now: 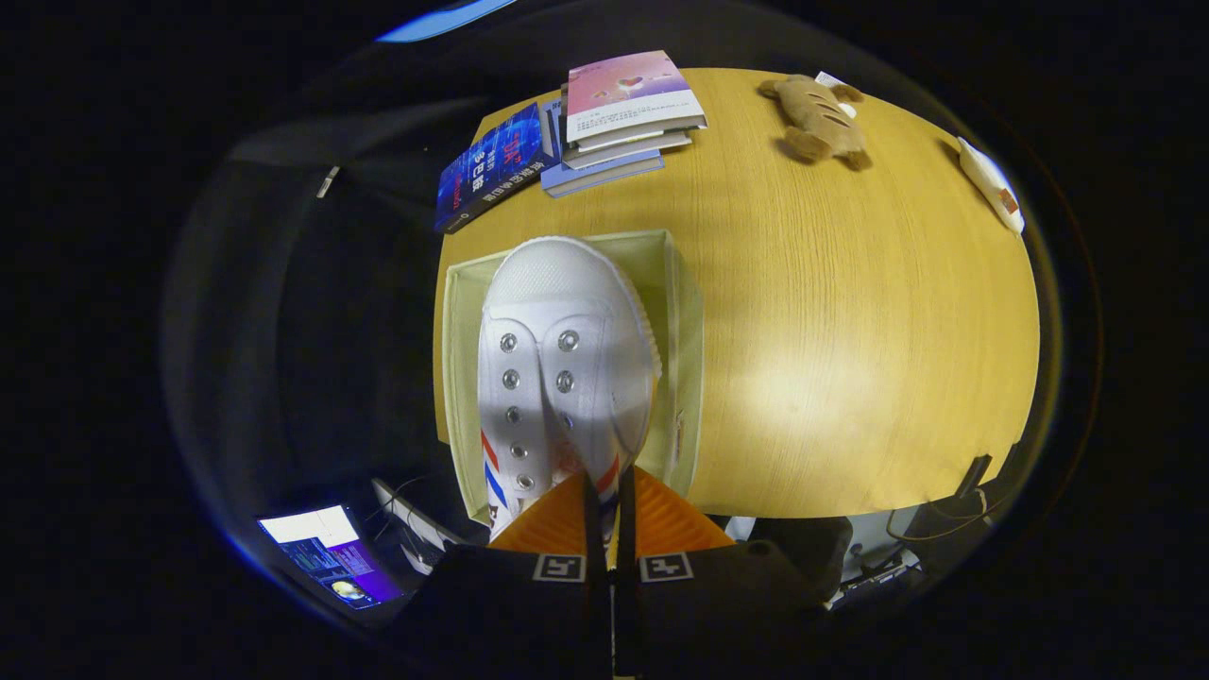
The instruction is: Open the storage box then place both shoes into the box .Put the left shoe in first, then the right shoe, with the right side of both shoes facing outward in a uniform manner.
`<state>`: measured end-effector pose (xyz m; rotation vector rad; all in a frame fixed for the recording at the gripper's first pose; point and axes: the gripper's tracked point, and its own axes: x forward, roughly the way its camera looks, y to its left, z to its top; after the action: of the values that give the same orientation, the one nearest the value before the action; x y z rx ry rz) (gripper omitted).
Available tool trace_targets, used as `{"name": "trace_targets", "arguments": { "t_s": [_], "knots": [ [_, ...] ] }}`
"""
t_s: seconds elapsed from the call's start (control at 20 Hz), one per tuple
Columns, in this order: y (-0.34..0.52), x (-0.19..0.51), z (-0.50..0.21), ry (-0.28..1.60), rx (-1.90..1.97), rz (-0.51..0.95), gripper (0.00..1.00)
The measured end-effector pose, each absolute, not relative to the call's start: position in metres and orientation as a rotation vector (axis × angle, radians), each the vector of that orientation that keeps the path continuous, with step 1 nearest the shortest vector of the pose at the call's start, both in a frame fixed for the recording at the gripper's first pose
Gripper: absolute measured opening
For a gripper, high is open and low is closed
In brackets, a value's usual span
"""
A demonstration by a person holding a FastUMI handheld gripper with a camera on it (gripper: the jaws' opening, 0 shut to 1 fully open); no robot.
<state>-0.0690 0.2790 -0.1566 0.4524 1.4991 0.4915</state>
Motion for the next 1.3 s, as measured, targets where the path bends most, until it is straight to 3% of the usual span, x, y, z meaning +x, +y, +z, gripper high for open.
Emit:
{"name": "trace_targets", "arguments": {
  "t_s": [0.1, 0.15, 0.2, 0.4, 0.5, 0.65, 0.9, 1.3],
  "knots": [
    [0.286, -0.064, -0.149, 1.474, 0.494, 0.510, 0.21],
    [0.291, -0.061, -0.143, 1.458, 0.525, 0.522, 0.32],
    [0.290, -0.055, -0.131, 1.440, 0.557, 0.533, 0.34],
    [0.277, -0.048, -0.129, 1.402, 0.548, 0.530, 0.79],
    [0.271, -0.052, -0.132, 1.398, 0.532, 0.529, 0.89],
    [0.270, -0.057, -0.131, 1.398, 0.556, 0.543, 0.94],
    [0.261, -0.059, -0.130, 1.346, 0.580, 0.566, 0.94],
    [0.199, -0.057, -0.121, 1.111, 0.543, 0.549, 0.94]
  ]
}}
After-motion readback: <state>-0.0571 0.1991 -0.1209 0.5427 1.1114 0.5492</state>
